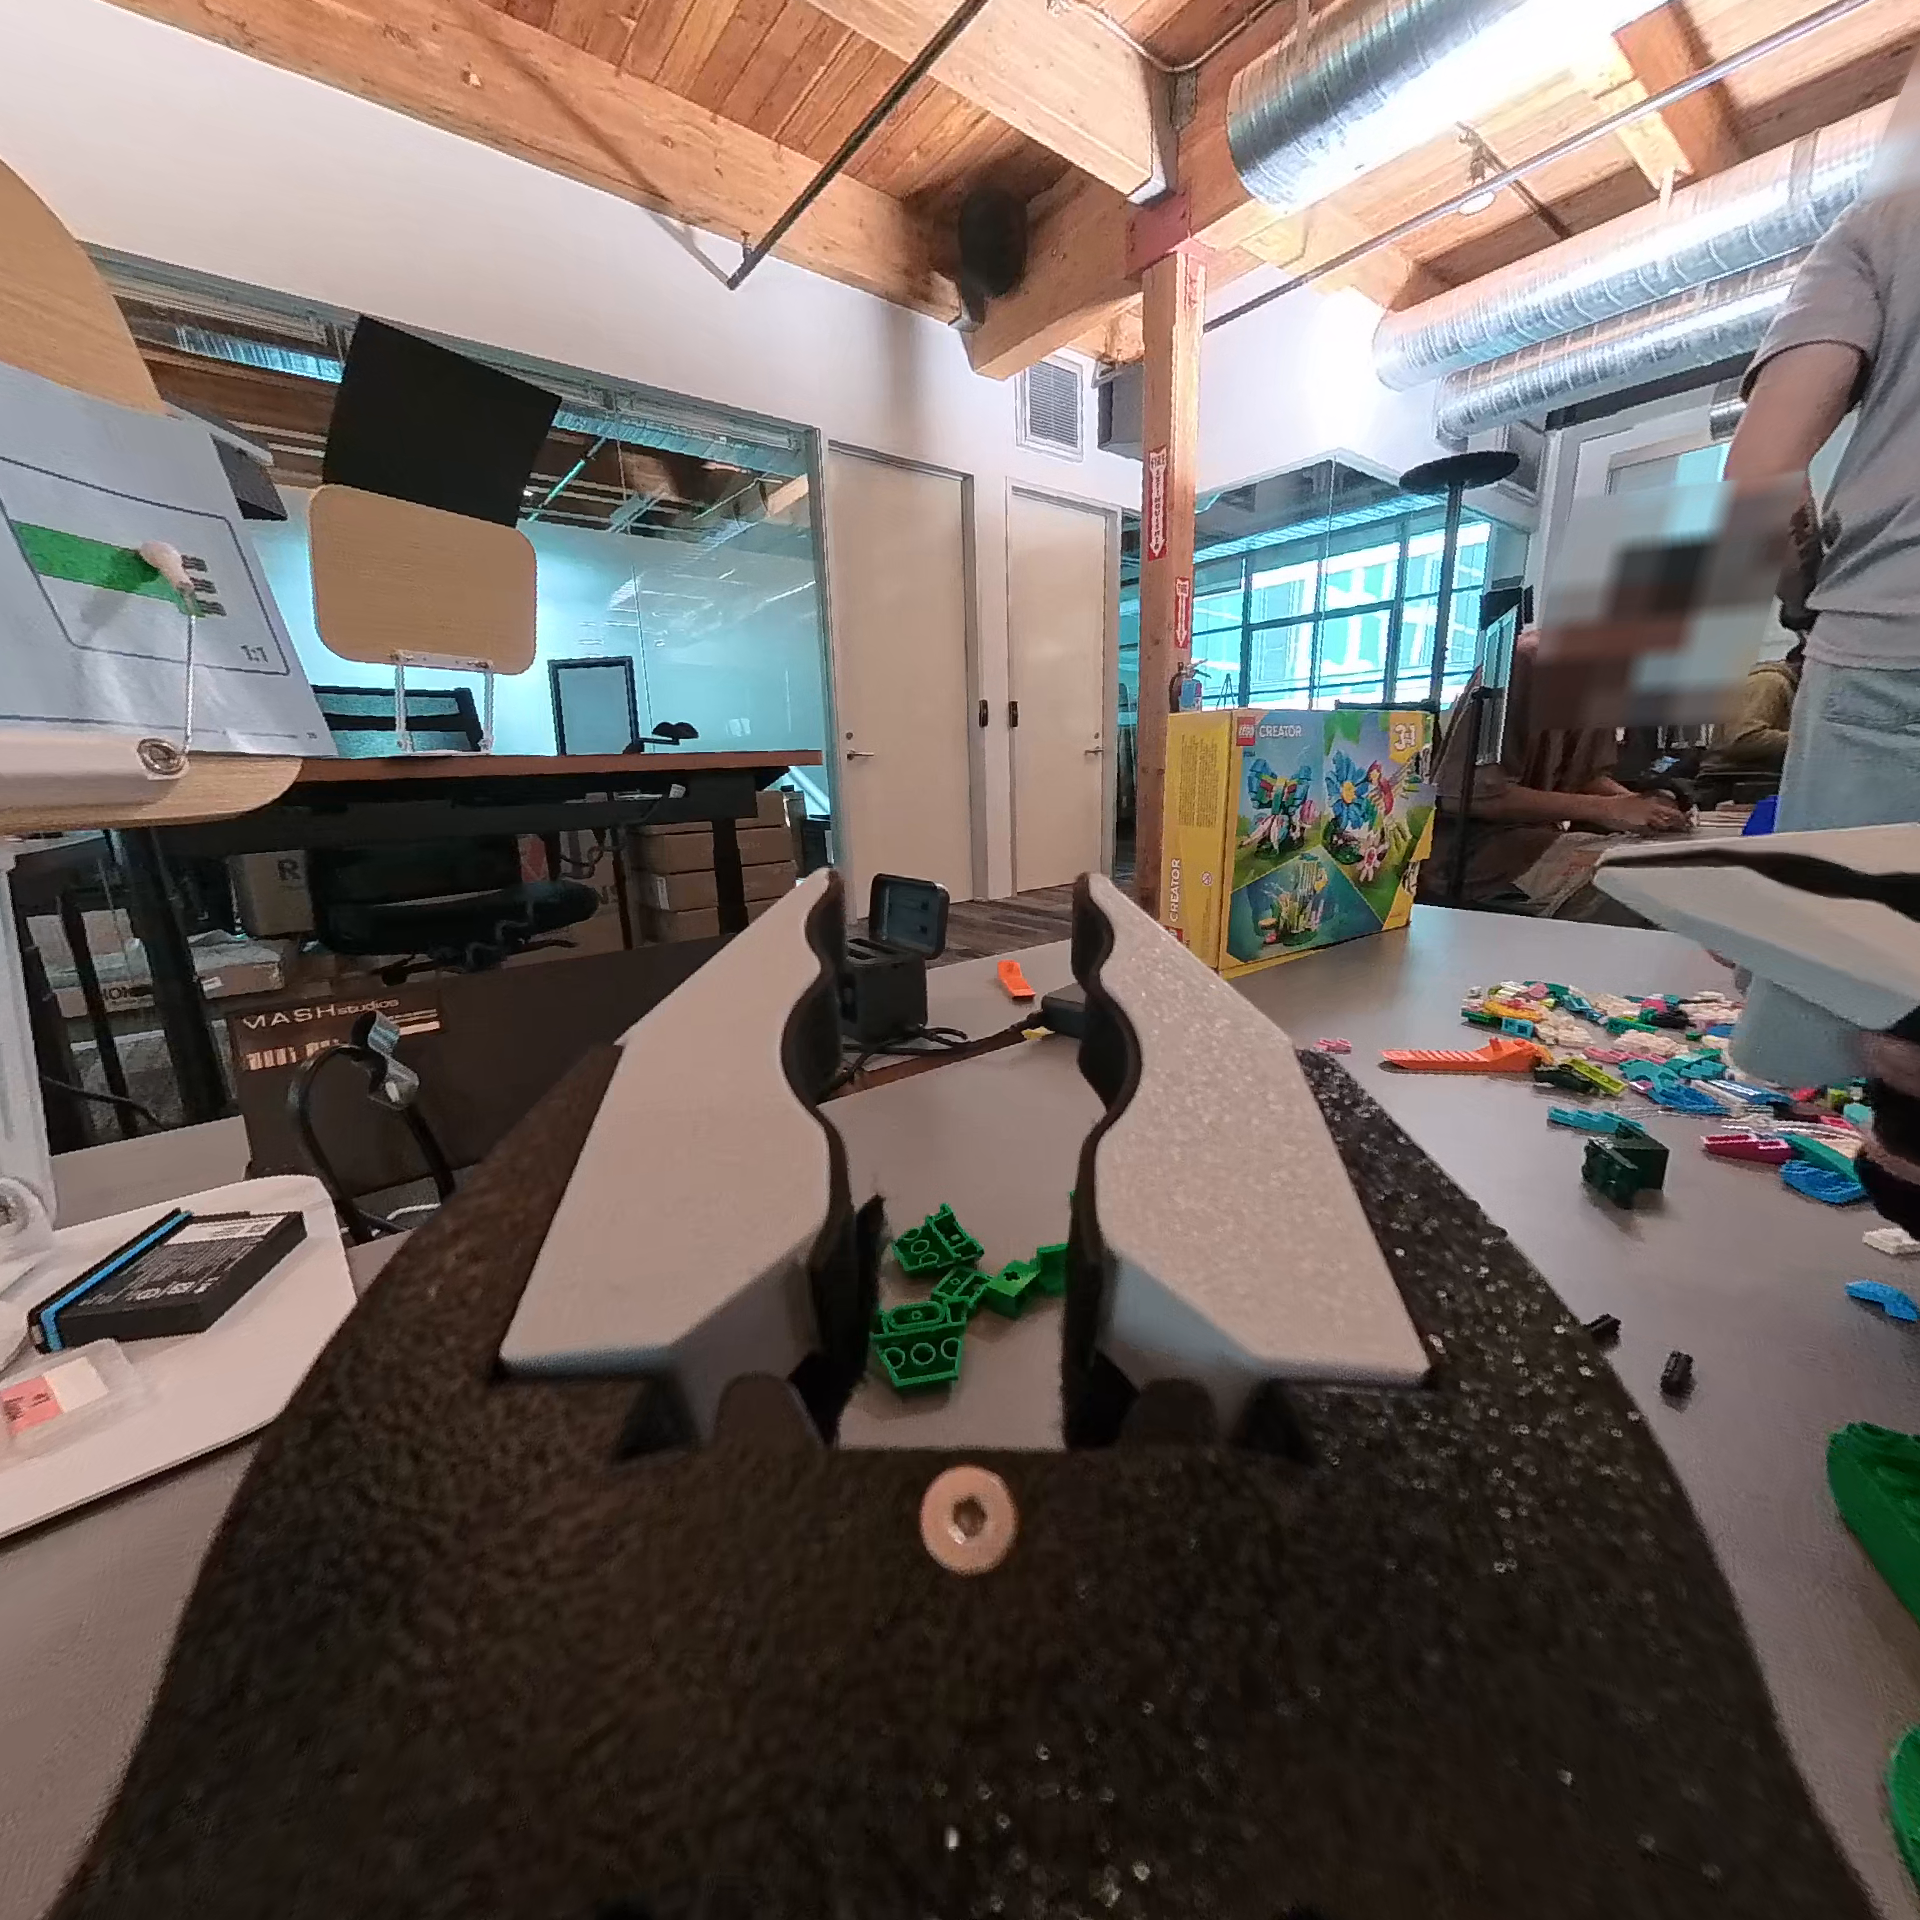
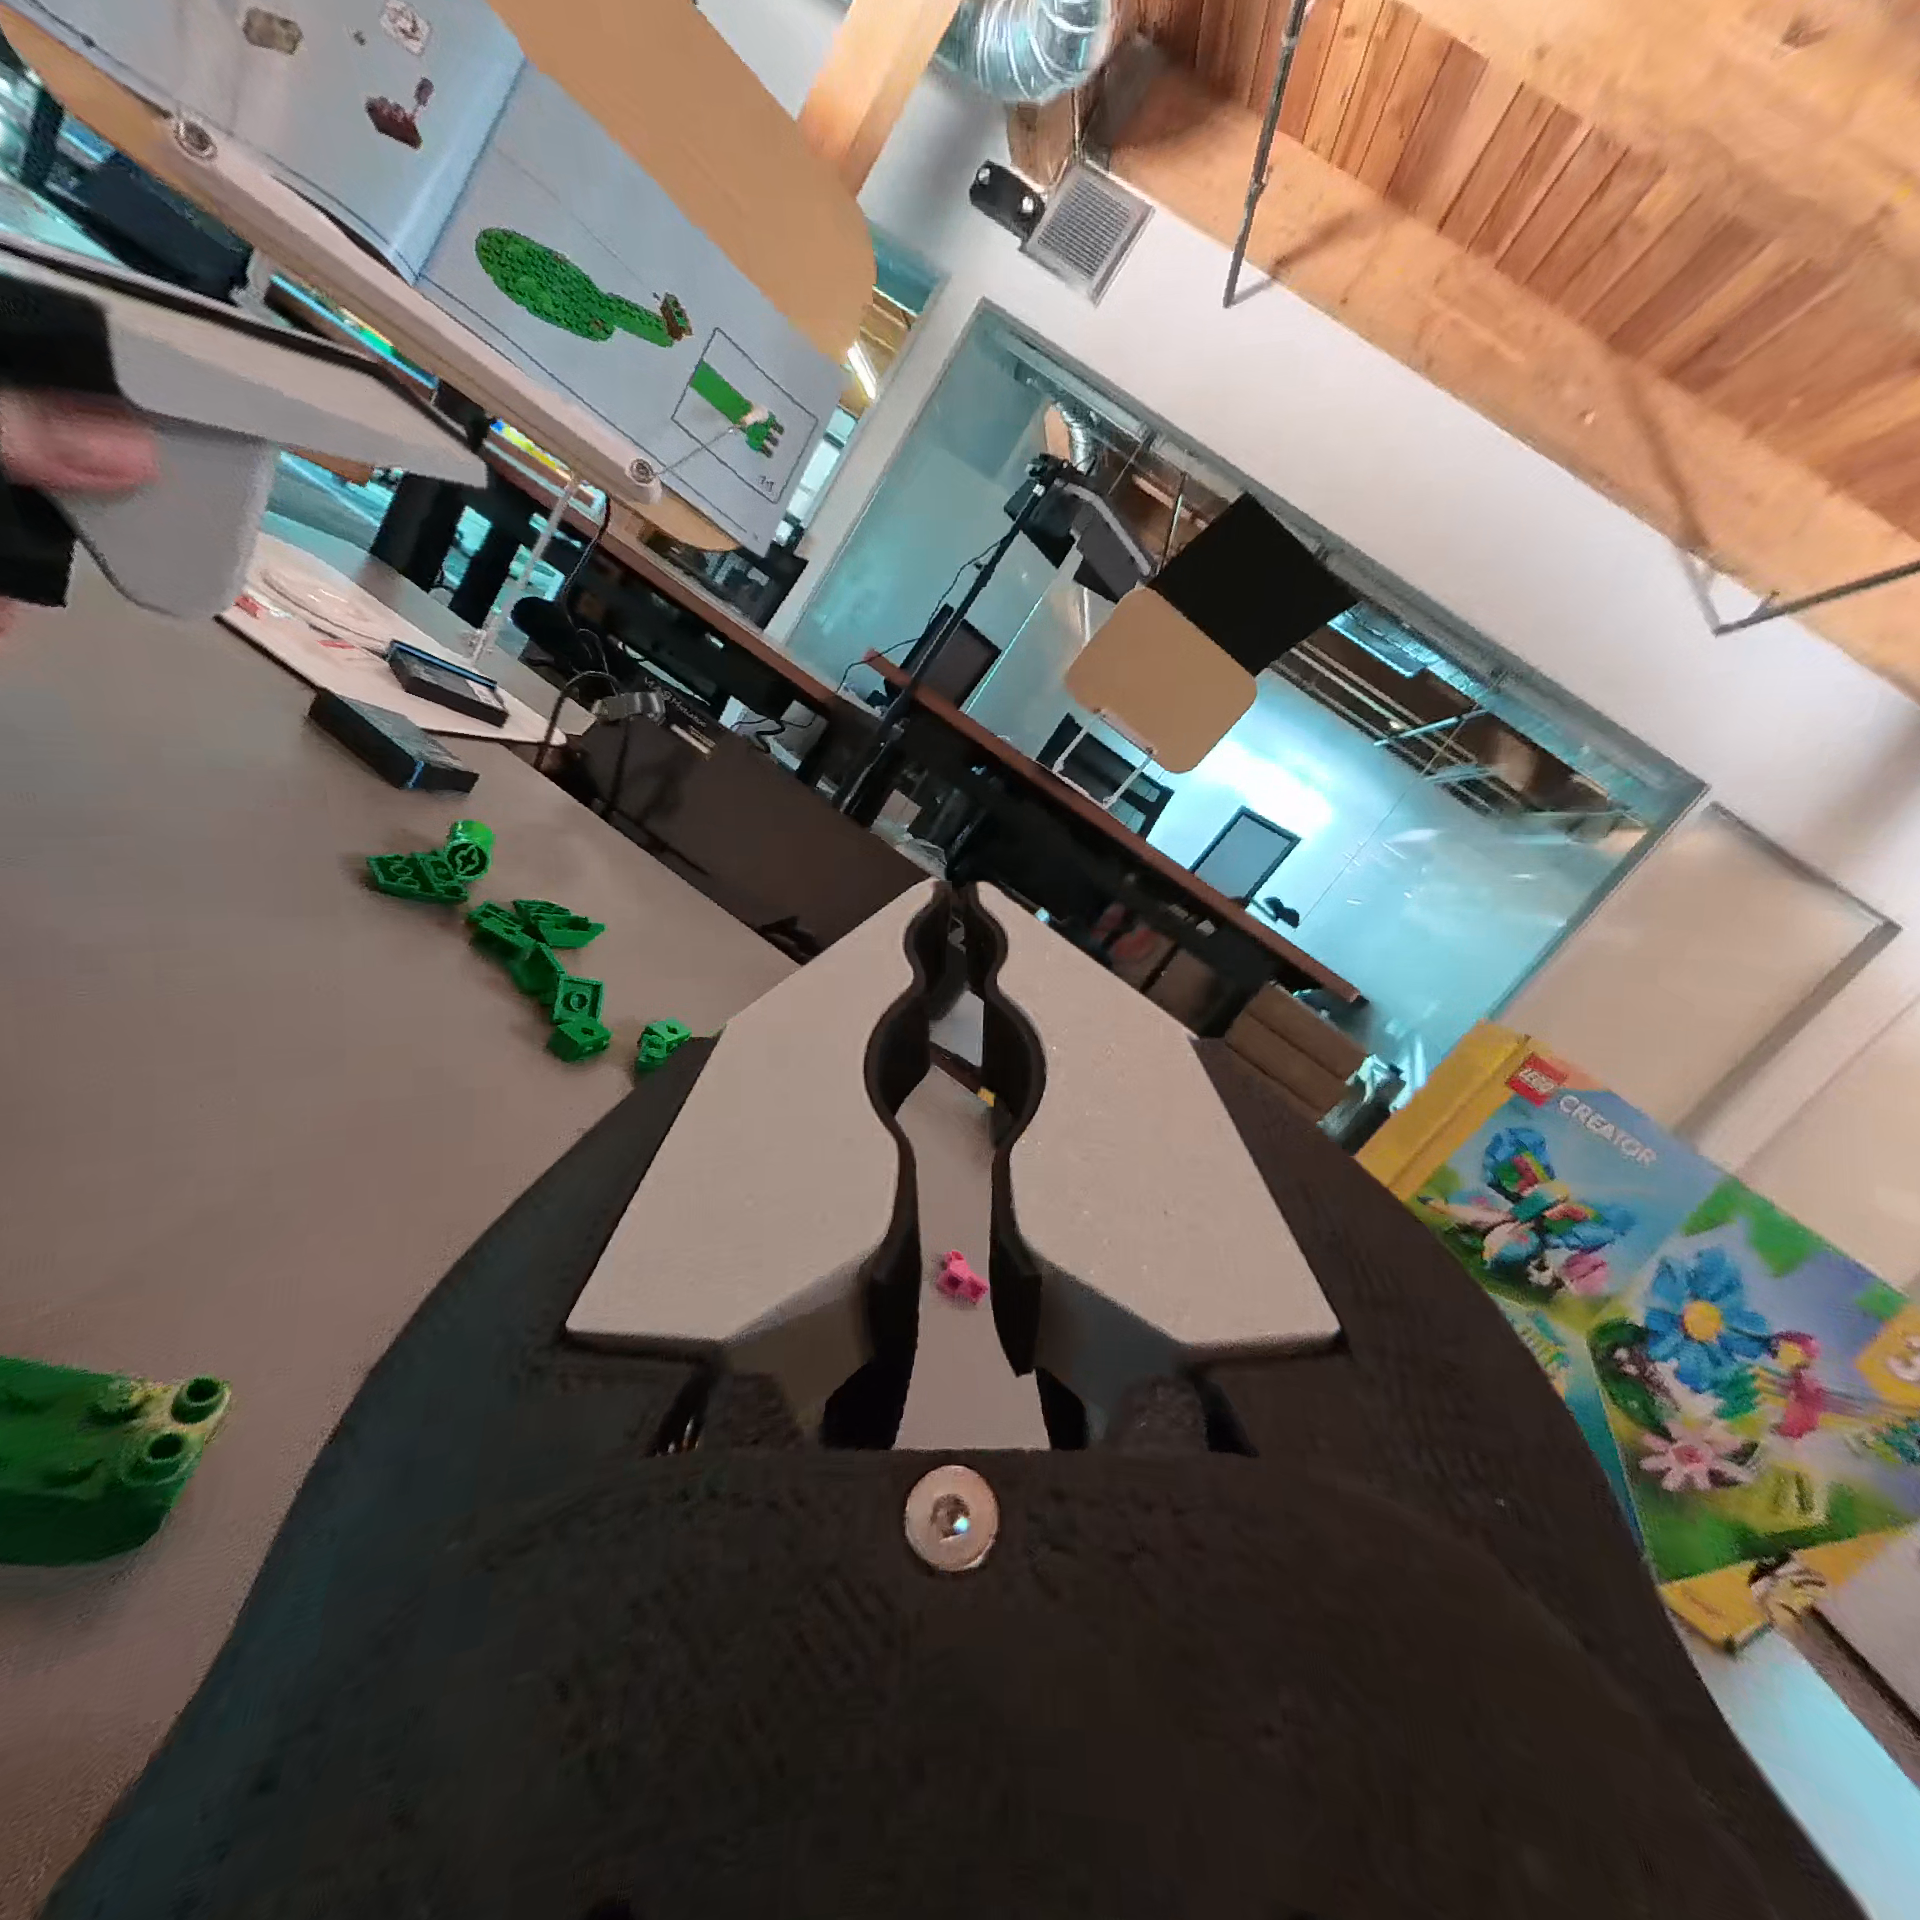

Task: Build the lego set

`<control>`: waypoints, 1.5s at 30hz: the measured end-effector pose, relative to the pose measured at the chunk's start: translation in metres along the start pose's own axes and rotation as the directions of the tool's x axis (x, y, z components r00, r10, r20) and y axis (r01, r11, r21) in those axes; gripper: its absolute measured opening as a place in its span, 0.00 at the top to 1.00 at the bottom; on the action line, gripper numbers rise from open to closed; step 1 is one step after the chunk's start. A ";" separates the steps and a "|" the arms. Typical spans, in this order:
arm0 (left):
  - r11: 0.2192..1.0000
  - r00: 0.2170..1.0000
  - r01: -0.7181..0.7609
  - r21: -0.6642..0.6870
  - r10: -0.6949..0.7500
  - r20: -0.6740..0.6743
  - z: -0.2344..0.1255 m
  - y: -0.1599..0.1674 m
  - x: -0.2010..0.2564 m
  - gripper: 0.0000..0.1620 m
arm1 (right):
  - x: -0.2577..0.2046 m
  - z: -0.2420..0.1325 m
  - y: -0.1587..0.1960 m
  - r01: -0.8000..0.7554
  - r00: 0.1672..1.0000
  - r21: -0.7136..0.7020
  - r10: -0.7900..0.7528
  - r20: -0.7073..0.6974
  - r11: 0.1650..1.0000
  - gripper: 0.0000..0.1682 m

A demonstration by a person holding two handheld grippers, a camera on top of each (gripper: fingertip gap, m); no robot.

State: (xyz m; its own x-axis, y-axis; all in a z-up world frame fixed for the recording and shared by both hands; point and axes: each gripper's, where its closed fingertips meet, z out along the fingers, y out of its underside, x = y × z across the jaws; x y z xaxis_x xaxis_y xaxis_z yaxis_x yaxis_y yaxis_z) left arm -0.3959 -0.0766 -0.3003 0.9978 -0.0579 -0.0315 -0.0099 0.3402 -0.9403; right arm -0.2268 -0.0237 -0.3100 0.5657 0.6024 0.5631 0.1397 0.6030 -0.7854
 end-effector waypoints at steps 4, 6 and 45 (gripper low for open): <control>1.000 1.000 0.010 0.003 -0.010 0.000 0.000 0.000 -0.001 0.75 | -0.005 0.005 0.007 0.021 1.000 -0.023 -0.021 0.014 1.000 1.00; 1.000 1.000 0.017 0.002 -0.017 -0.002 0.000 0.000 -0.001 0.75 | -0.005 0.006 0.010 0.026 1.000 -0.038 -0.025 0.009 0.999 1.00; 0.736 0.899 -0.072 -0.673 -0.244 -0.363 -0.046 0.086 -0.008 0.55 | 0.007 0.005 0.017 -0.083 0.997 -0.039 0.083 -0.004 0.996 1.00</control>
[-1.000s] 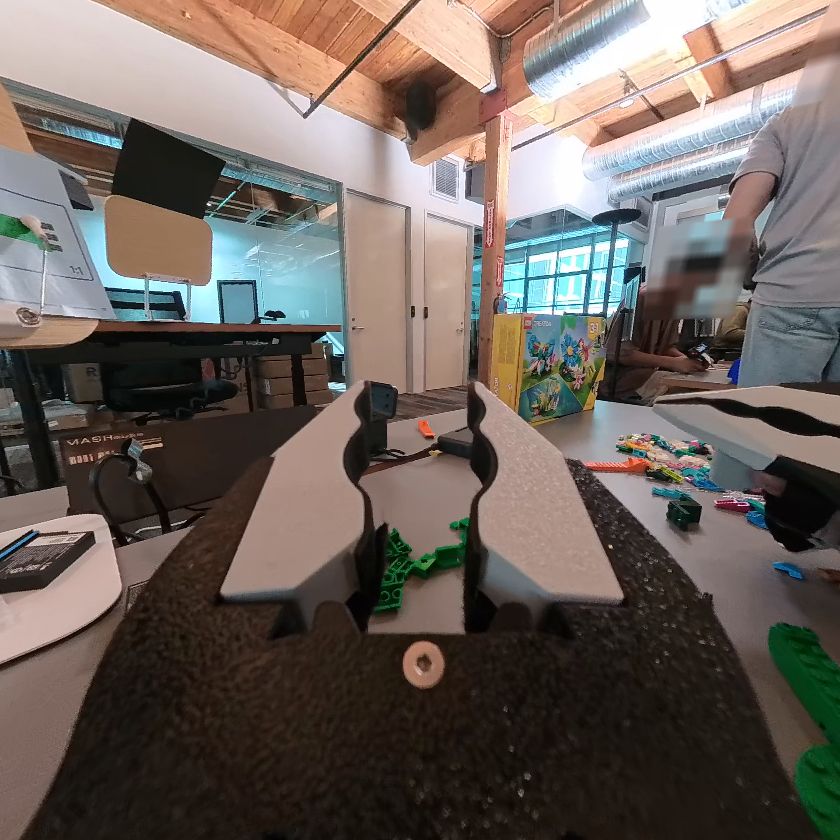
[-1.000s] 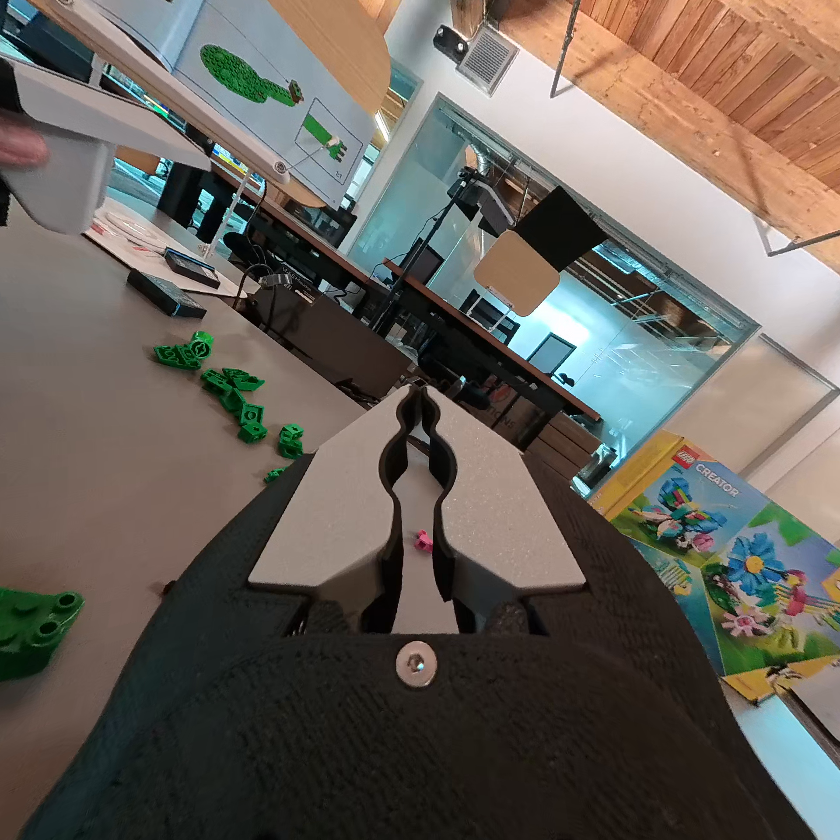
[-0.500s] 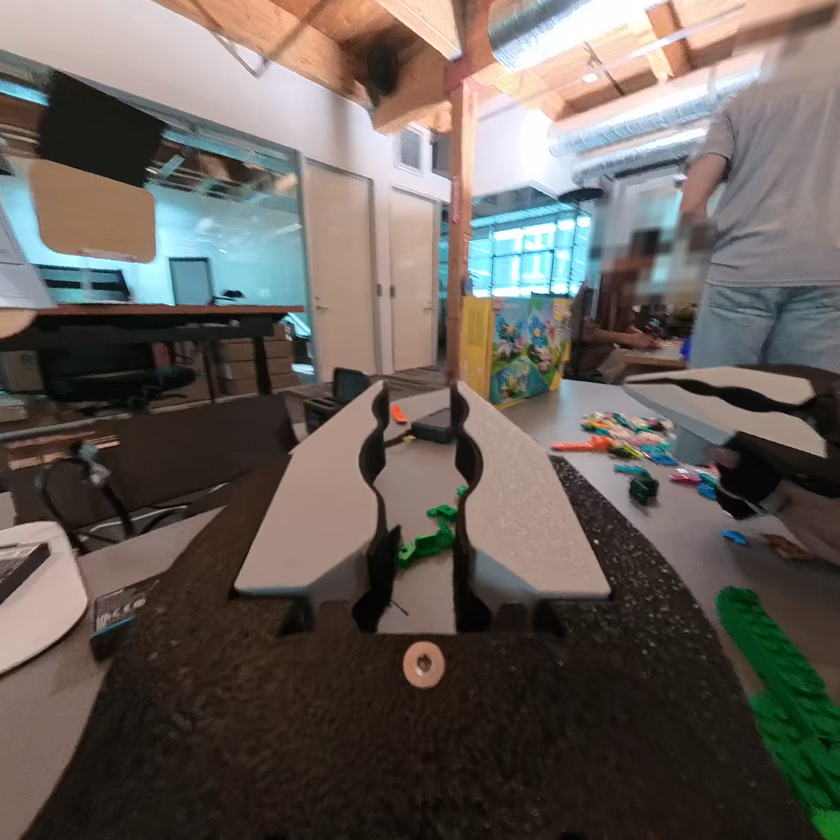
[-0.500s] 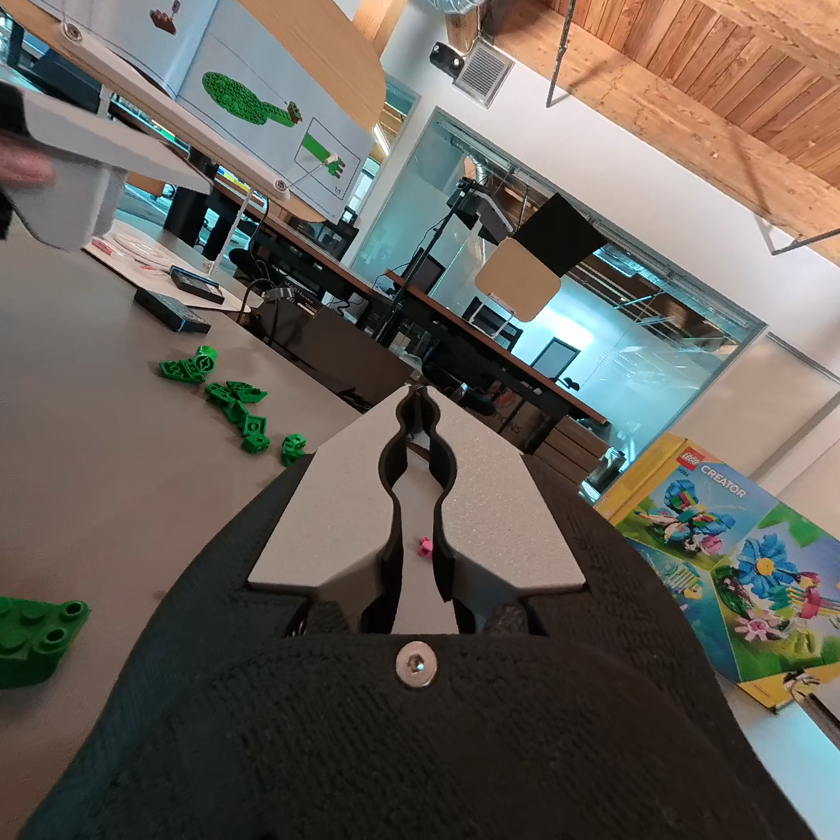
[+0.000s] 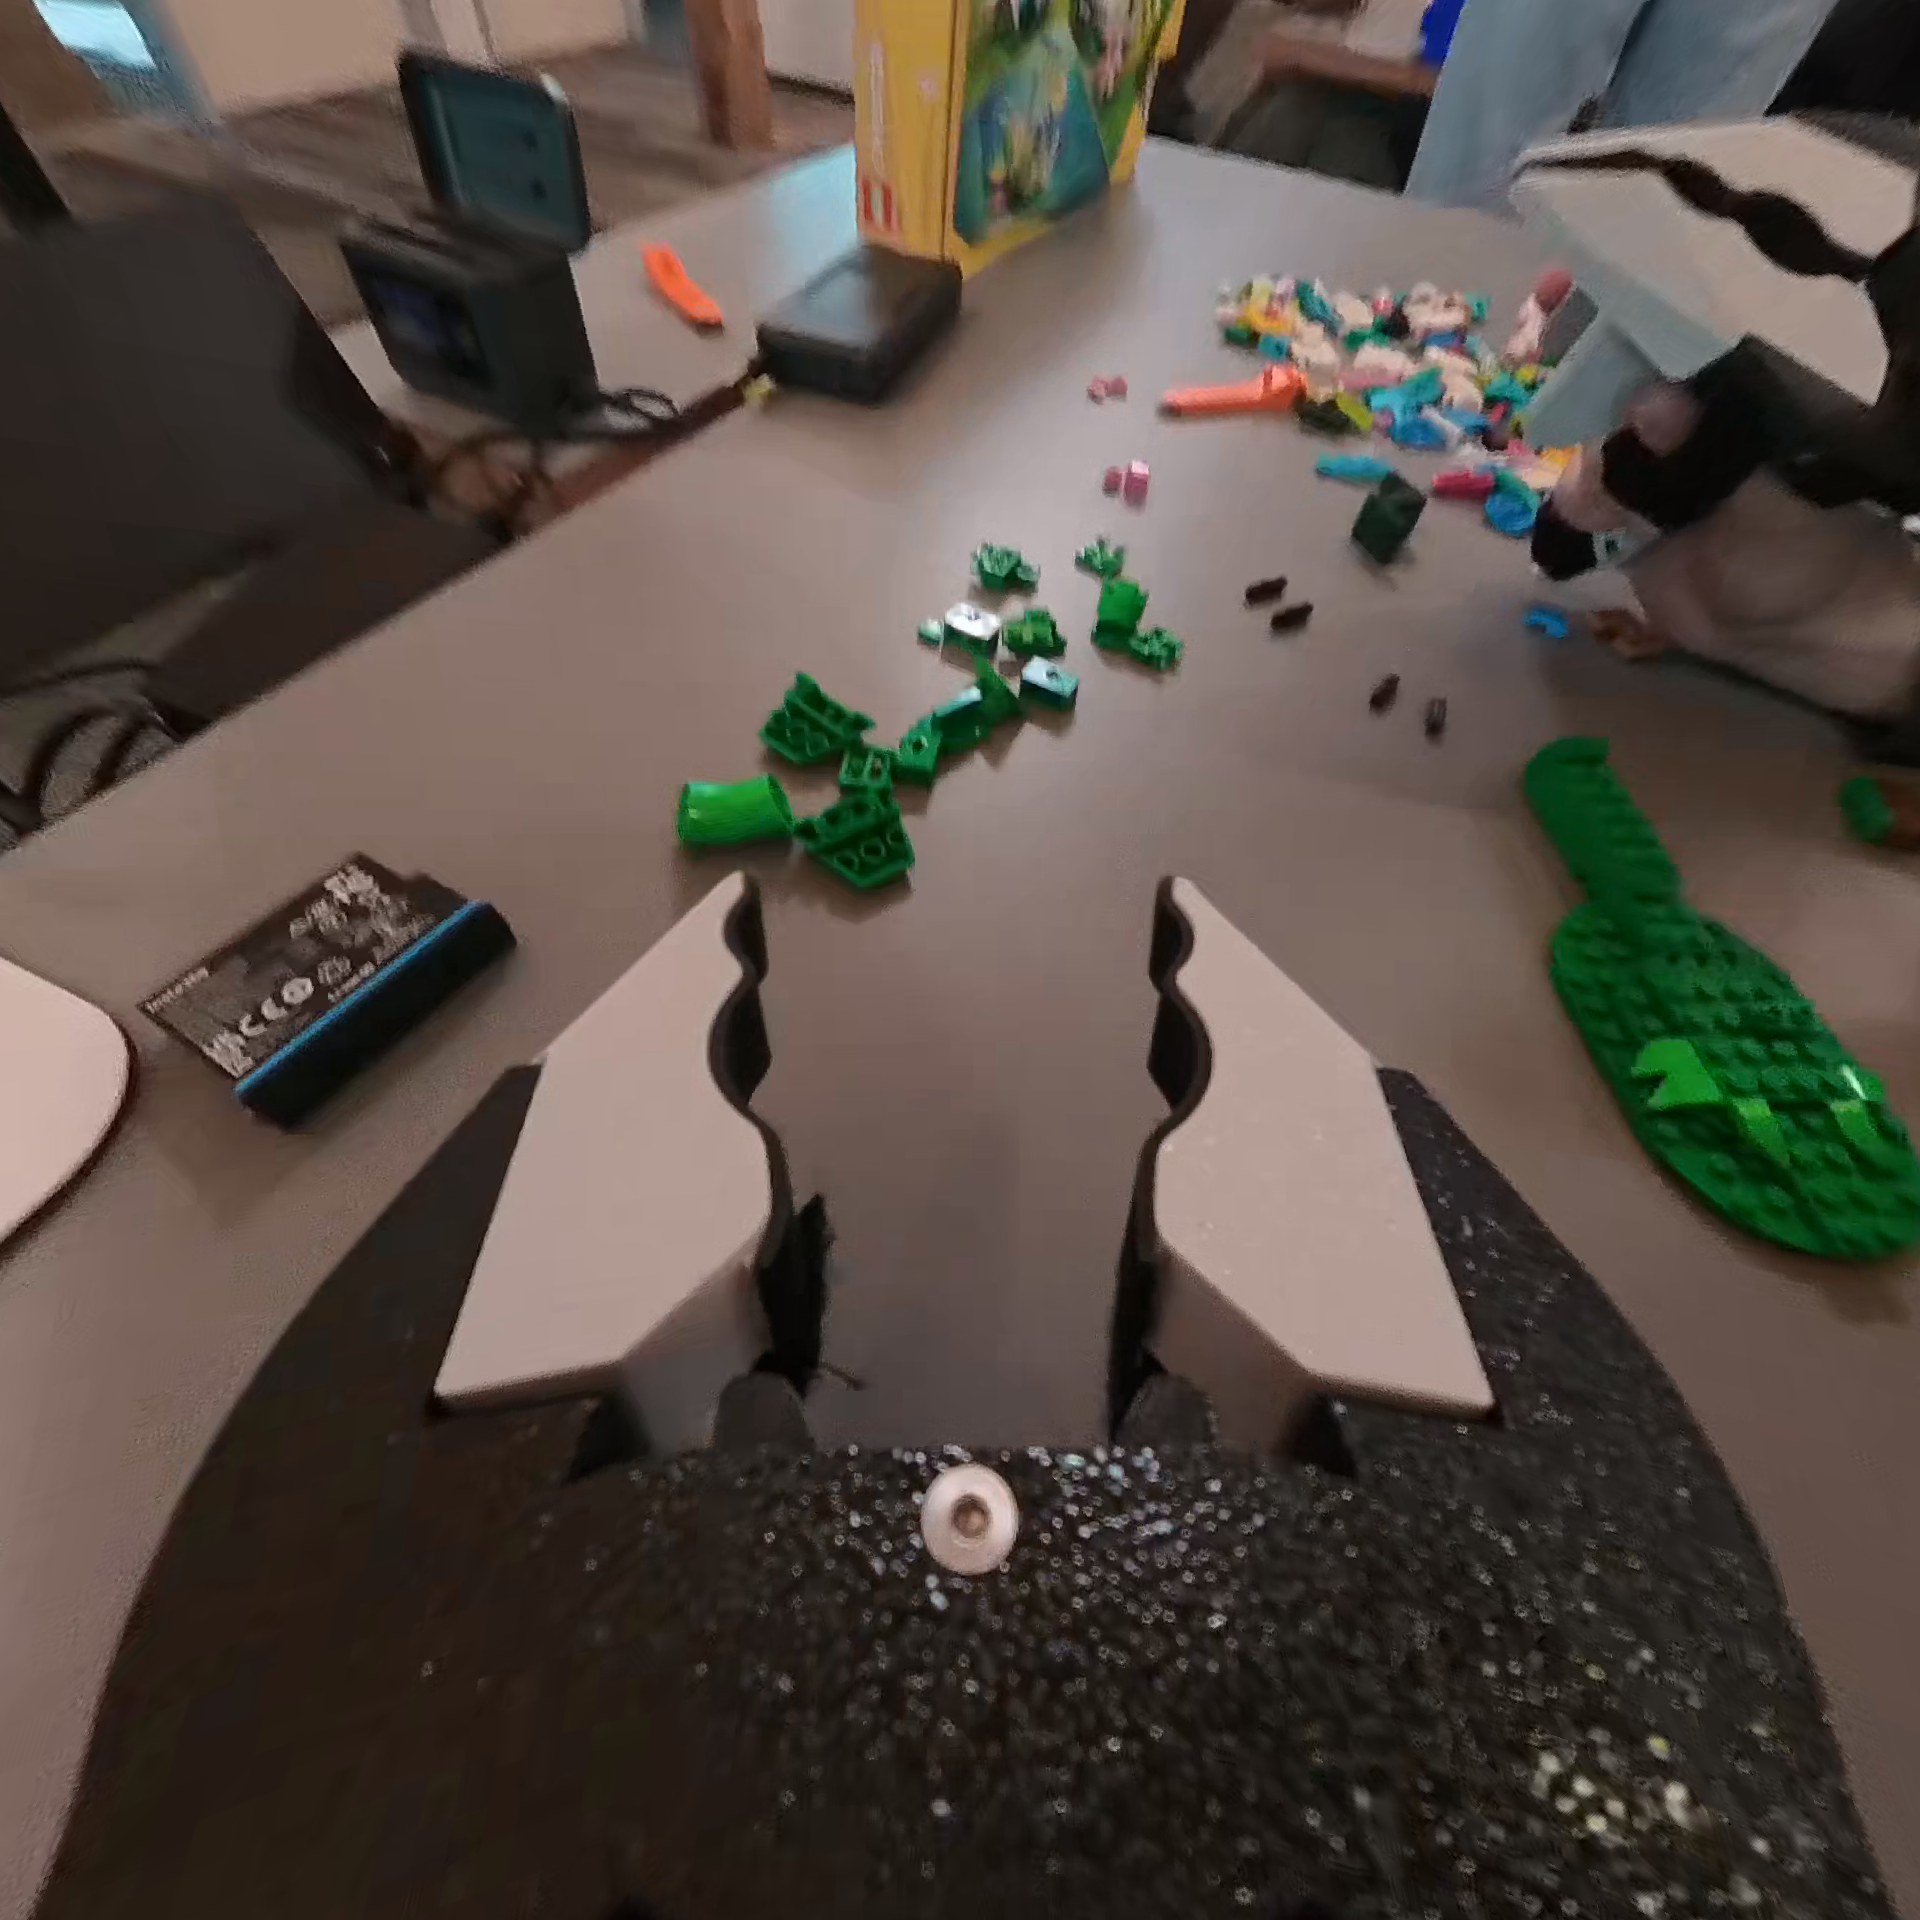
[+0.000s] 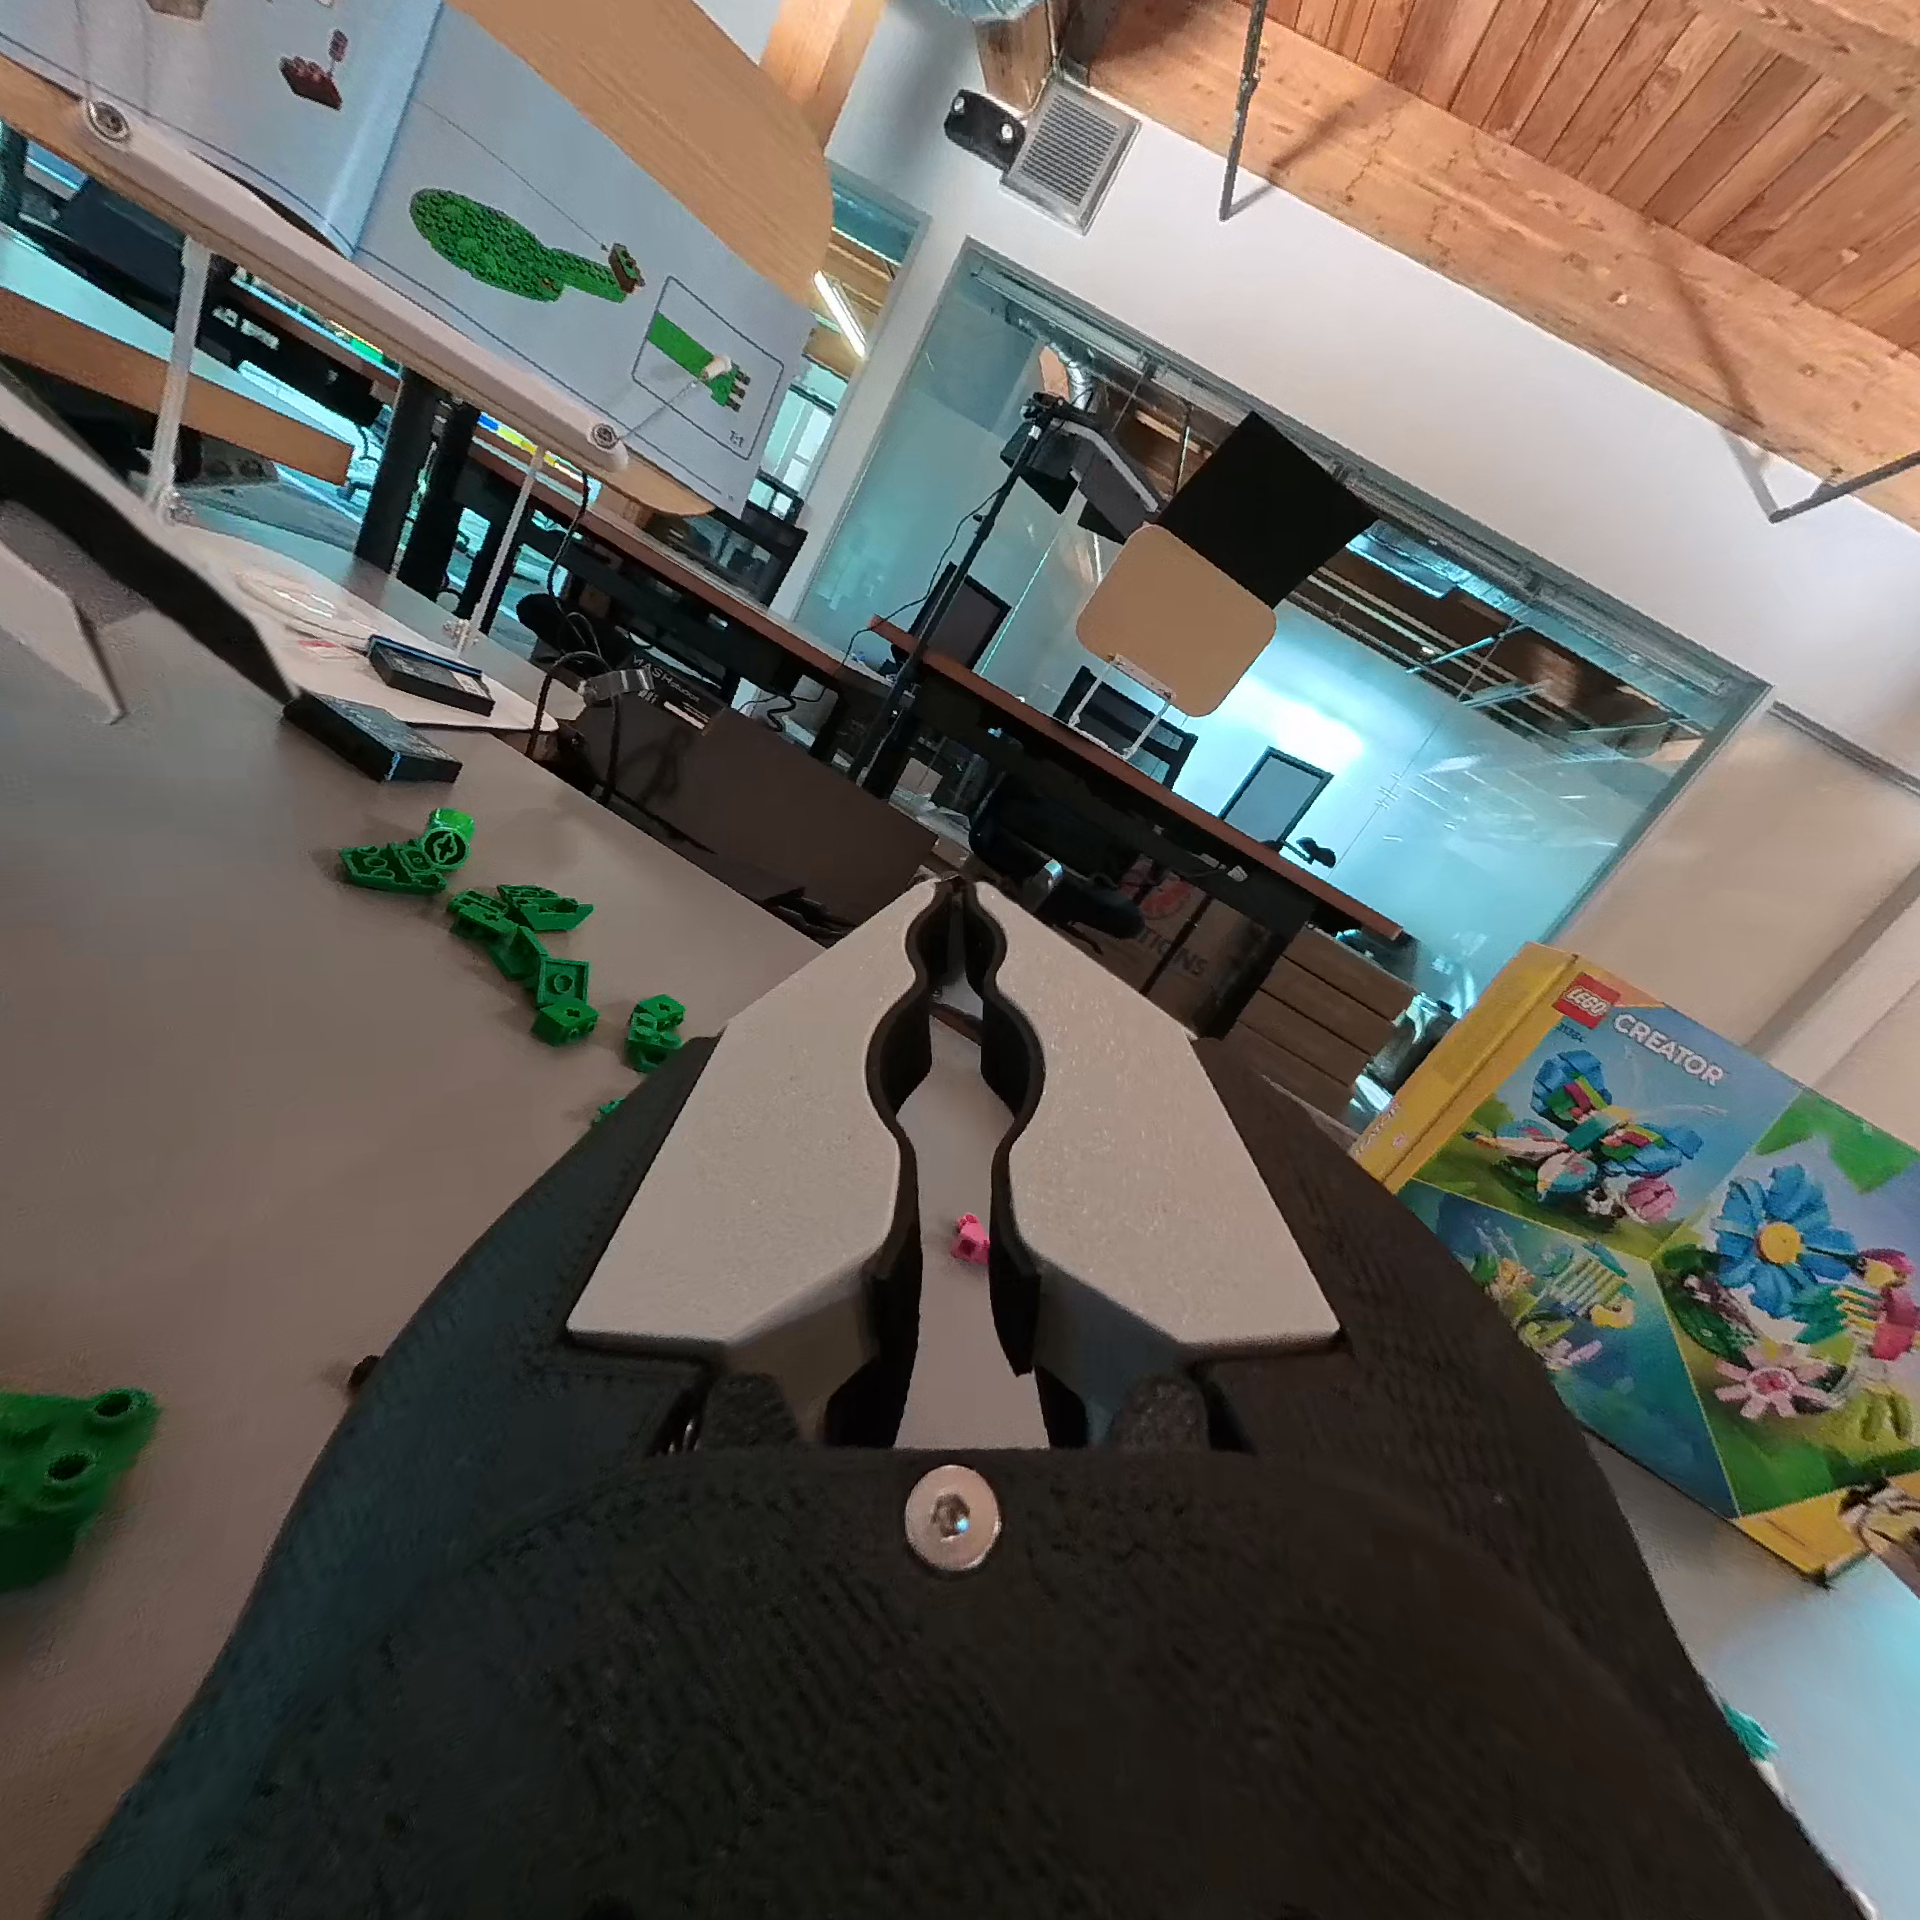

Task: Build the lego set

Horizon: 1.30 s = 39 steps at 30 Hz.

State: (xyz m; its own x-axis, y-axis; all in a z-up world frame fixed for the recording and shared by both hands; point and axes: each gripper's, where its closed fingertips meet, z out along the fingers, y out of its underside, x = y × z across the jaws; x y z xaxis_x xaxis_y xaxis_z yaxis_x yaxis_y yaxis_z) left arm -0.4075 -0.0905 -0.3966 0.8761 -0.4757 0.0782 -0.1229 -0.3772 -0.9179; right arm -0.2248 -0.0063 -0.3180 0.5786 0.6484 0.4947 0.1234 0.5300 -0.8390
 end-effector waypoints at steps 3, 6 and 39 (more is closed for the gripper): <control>0.999 1.000 0.002 -0.047 -0.002 0.002 -0.005 0.009 -0.004 0.53 | 0.002 0.000 0.002 -0.011 1.000 -0.006 0.011 -0.006 1.000 1.00; 0.999 0.999 0.034 -0.040 -0.034 -0.002 -0.006 0.009 -0.006 0.52 | 0.005 0.000 0.004 -0.028 1.000 -0.008 0.028 -0.012 1.000 1.00; 0.909 0.993 -0.101 0.405 0.115 -0.010 -0.083 -0.023 0.065 0.58 | -0.103 -0.166 0.018 0.180 0.413 -0.557 0.452 0.791 0.811 0.90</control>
State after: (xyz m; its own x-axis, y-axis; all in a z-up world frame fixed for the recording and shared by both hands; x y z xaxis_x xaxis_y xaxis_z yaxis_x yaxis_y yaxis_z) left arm -0.3863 -0.1788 -0.3382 0.8515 -0.5238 -0.0241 -0.0115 0.0273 -0.9996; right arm -0.1483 -0.1548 -0.4217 -0.3432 0.9392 0.0042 0.6536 0.2421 -0.7171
